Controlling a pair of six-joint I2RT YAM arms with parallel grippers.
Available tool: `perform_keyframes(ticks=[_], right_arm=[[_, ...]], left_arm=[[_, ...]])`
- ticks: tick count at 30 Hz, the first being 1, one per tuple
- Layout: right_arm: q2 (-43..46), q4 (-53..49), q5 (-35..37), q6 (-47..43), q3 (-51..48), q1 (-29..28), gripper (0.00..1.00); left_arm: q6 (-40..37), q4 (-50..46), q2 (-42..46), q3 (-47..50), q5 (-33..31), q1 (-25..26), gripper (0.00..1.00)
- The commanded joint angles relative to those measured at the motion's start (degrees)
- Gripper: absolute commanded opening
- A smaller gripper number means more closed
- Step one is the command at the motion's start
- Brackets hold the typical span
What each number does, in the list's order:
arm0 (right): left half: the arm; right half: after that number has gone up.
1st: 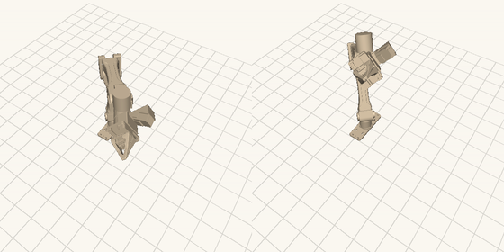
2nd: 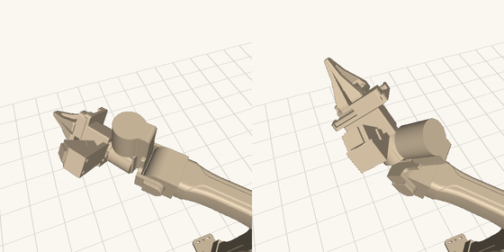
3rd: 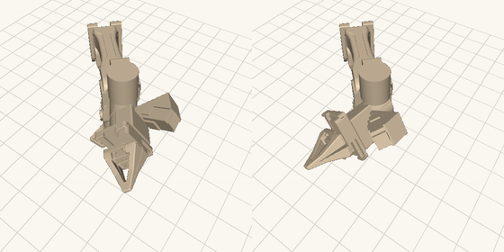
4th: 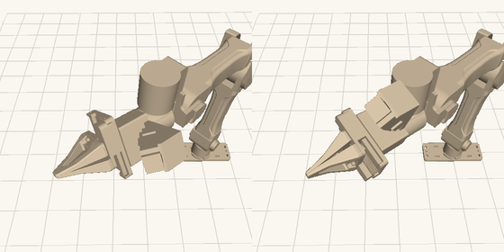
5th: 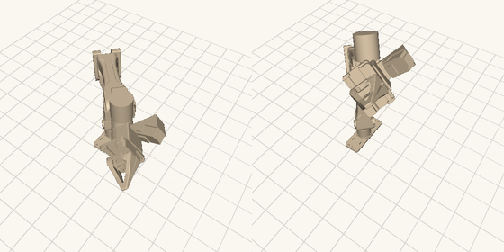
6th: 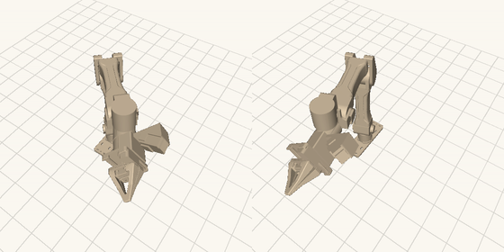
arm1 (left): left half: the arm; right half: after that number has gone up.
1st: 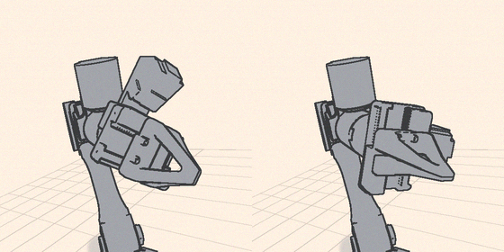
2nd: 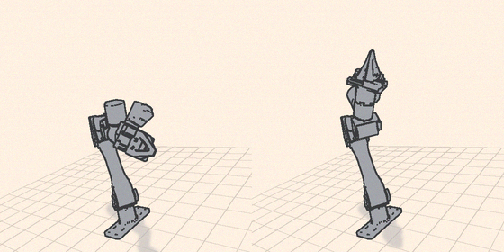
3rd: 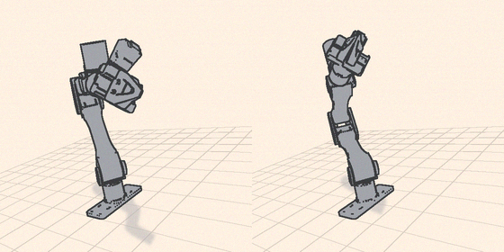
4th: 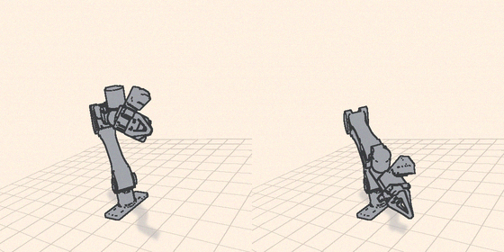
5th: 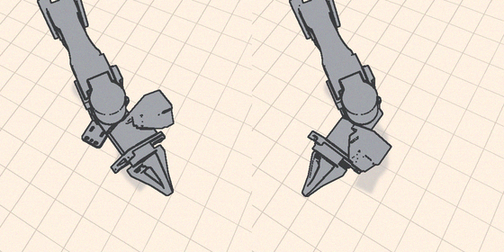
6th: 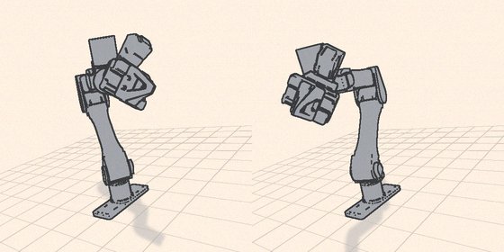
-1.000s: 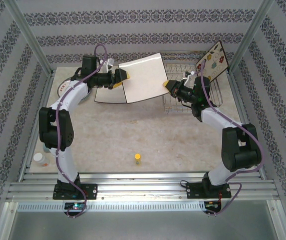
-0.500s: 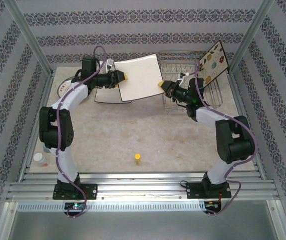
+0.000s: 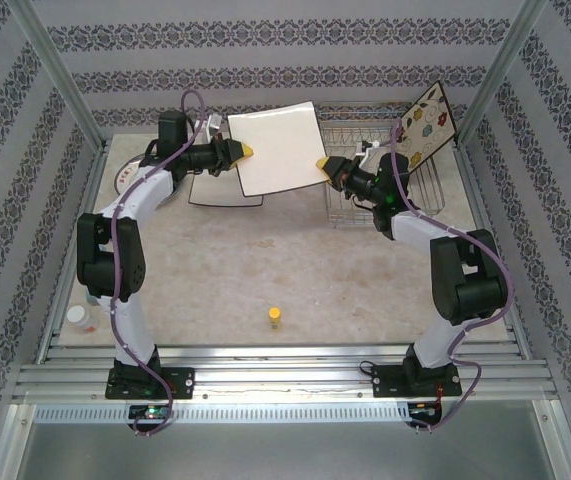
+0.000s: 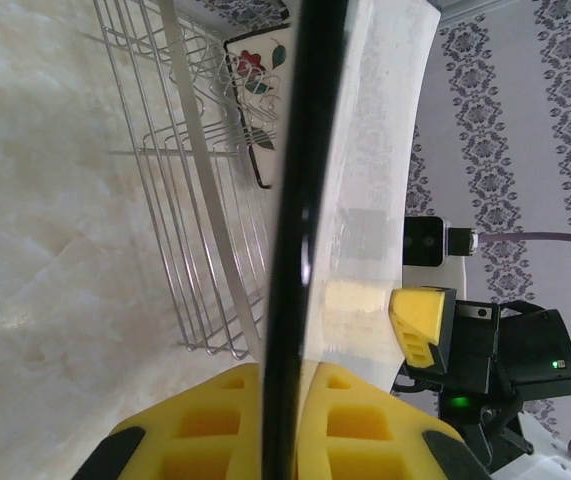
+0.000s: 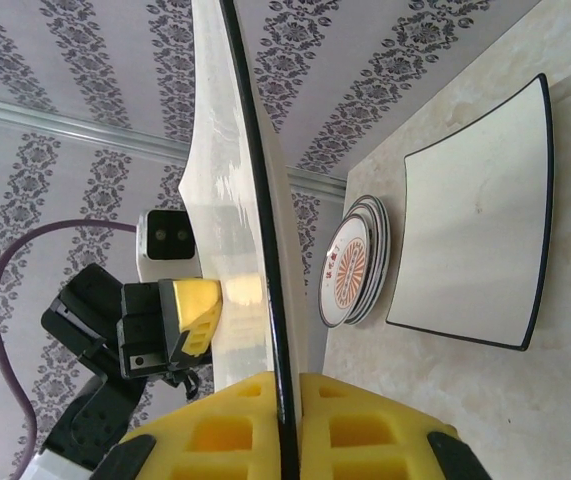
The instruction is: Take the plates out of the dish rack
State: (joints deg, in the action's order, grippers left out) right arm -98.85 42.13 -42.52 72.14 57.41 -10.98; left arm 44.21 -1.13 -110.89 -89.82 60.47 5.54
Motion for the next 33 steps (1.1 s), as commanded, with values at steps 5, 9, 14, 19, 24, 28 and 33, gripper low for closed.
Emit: perform_keyframes(ticks=[5,9,14,19,24,28,33], right_arm=[[1.5,1.5,-0.6,-2.5,5.3,1.0,0.70],[2.2,-5.4,-0.8,-5.3,6.6,2.1,0.91],[6.2,-27.7,1.4,-18.5,11.3,4.5,0.98],[8.7,-58.5,10.2,-38.3,21.7,6.3,0.98],[8.6,-82.5,26.6,-54.5,32.6,6.6,0.98],[5.1,-99.0,41.0,-63.8,43.1,6.7,0.98],[4.4,-106.6,47.2,-66.9,48.4,8.2,0.98]], left_arm=[[3.0,10.5,0.6,1.4,1.8,1.0,0.00],[7.8,16.9,0.7,2.8,1.5,0.2,0.00],[10.9,21.0,1.6,3.6,0.8,-0.7,0.00],[10.1,19.9,5.0,4.7,-3.4,-1.6,0.00],[10.0,20.6,11.4,10.3,-18.7,-1.9,0.00],[13.8,25.5,15.6,17.6,-33.6,-1.9,0.00],[19.7,34.7,17.7,26.8,-49.2,-0.8,0.00]])
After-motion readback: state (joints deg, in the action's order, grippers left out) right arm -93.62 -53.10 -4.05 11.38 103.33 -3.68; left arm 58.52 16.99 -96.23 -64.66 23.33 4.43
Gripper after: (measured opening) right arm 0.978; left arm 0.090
